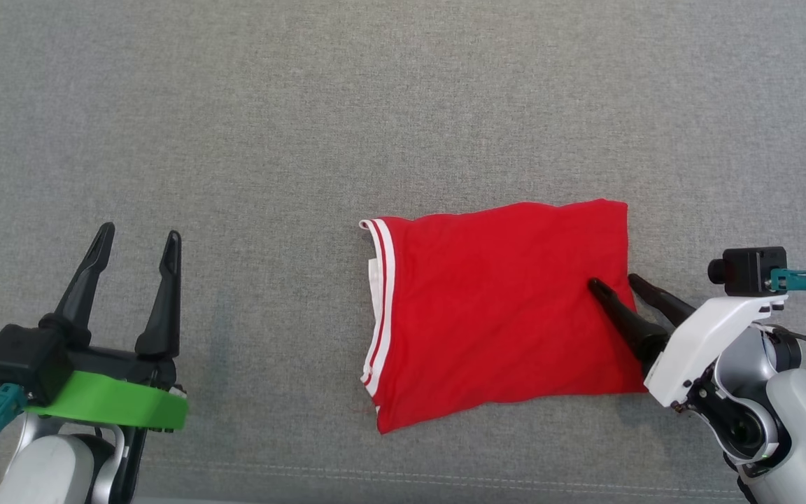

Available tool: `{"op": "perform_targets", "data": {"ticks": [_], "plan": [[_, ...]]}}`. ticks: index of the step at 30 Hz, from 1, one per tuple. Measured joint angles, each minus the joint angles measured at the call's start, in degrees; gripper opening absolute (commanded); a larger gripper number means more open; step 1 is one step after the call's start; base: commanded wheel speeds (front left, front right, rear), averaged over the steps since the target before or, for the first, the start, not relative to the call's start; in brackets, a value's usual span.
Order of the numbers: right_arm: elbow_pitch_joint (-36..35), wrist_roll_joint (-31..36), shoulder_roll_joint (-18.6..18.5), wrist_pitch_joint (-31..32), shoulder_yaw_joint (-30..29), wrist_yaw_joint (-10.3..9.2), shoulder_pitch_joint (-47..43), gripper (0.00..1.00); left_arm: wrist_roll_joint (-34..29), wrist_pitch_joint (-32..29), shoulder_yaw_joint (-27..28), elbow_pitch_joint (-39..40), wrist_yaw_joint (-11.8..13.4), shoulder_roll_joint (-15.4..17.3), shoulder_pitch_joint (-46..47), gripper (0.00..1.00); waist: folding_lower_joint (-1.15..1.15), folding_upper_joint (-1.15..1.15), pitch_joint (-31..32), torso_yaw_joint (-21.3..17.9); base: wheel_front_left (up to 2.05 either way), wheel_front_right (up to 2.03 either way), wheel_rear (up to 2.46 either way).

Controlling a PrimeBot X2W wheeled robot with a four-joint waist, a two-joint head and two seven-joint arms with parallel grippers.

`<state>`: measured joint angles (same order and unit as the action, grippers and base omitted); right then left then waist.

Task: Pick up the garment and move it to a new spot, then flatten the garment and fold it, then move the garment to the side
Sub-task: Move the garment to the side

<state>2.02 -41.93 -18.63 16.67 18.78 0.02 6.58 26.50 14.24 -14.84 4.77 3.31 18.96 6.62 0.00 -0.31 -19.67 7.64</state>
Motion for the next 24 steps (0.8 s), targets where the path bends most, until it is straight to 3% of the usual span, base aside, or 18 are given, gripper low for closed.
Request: {"op": "perform_targets", "data": {"ticks": [5, 6, 7, 10, 13, 18, 24], "plan": [[1.2, -2.4, 0.9, 0.6, 0.9, 1.74, 0.1, 1.00, 0.0, 0.0, 0.2, 0.0, 0.0, 0.0, -0.1, 1.00, 0.00, 0.00, 0.0, 0.1, 0.00, 0.00, 0.00], [1.6, -3.0, 1.5, 0.7, 1.4, 2.26, 0.4, 0.62, 0.0, 0.0, 0.2, -0.1, 0.0, 0.0, -0.1, 1.00, 0.00, 0.00, 0.1, 0.0, 0.00, 0.00, 0.00], [2.0, -3.6, 2.3, 0.8, 1.9, 2.83, 1.0, 0.00, 0.0, 0.0, 0.3, -0.1, 0.0, 0.0, -0.2, 1.00, 0.00, 0.00, 0.2, 0.0, 0.00, 0.00, 0.00], [2.8, -4.5, 4.5, 2.2, 3.4, 3.59, 3.6, 0.00, 0.0, 0.0, 0.2, -0.2, 0.2, 0.0, -0.2, 1.00, 0.00, 0.00, 0.5, -0.1, 0.00, 0.00, 0.00], [2.9, -4.5, 3.3, 3.3, 2.0, 3.55, 6.8, 0.00, 0.0, 0.0, 0.2, -0.2, 0.2, 0.0, -0.2, 1.00, 0.00, 0.00, 0.7, -0.2, 0.00, 0.00, 0.00], [4.3, -3.4, -4.4, 5.3, -3.6, 2.82, 12.2, 0.00, 0.0, 0.0, 0.2, -0.5, 0.2, -0.2, -0.5, 1.00, 0.00, 0.00, 1.4, -0.4, 0.00, 0.00, 0.00], [6.2, -2.8, -11.6, 9.3, -8.0, 0.23, 13.8, 0.00, 0.0, 0.0, 0.1, -1.0, 0.2, -1.1, -2.2, 1.00, 0.00, 0.00, 2.5, -1.2, 0.00, 0.00, 0.00]]}}
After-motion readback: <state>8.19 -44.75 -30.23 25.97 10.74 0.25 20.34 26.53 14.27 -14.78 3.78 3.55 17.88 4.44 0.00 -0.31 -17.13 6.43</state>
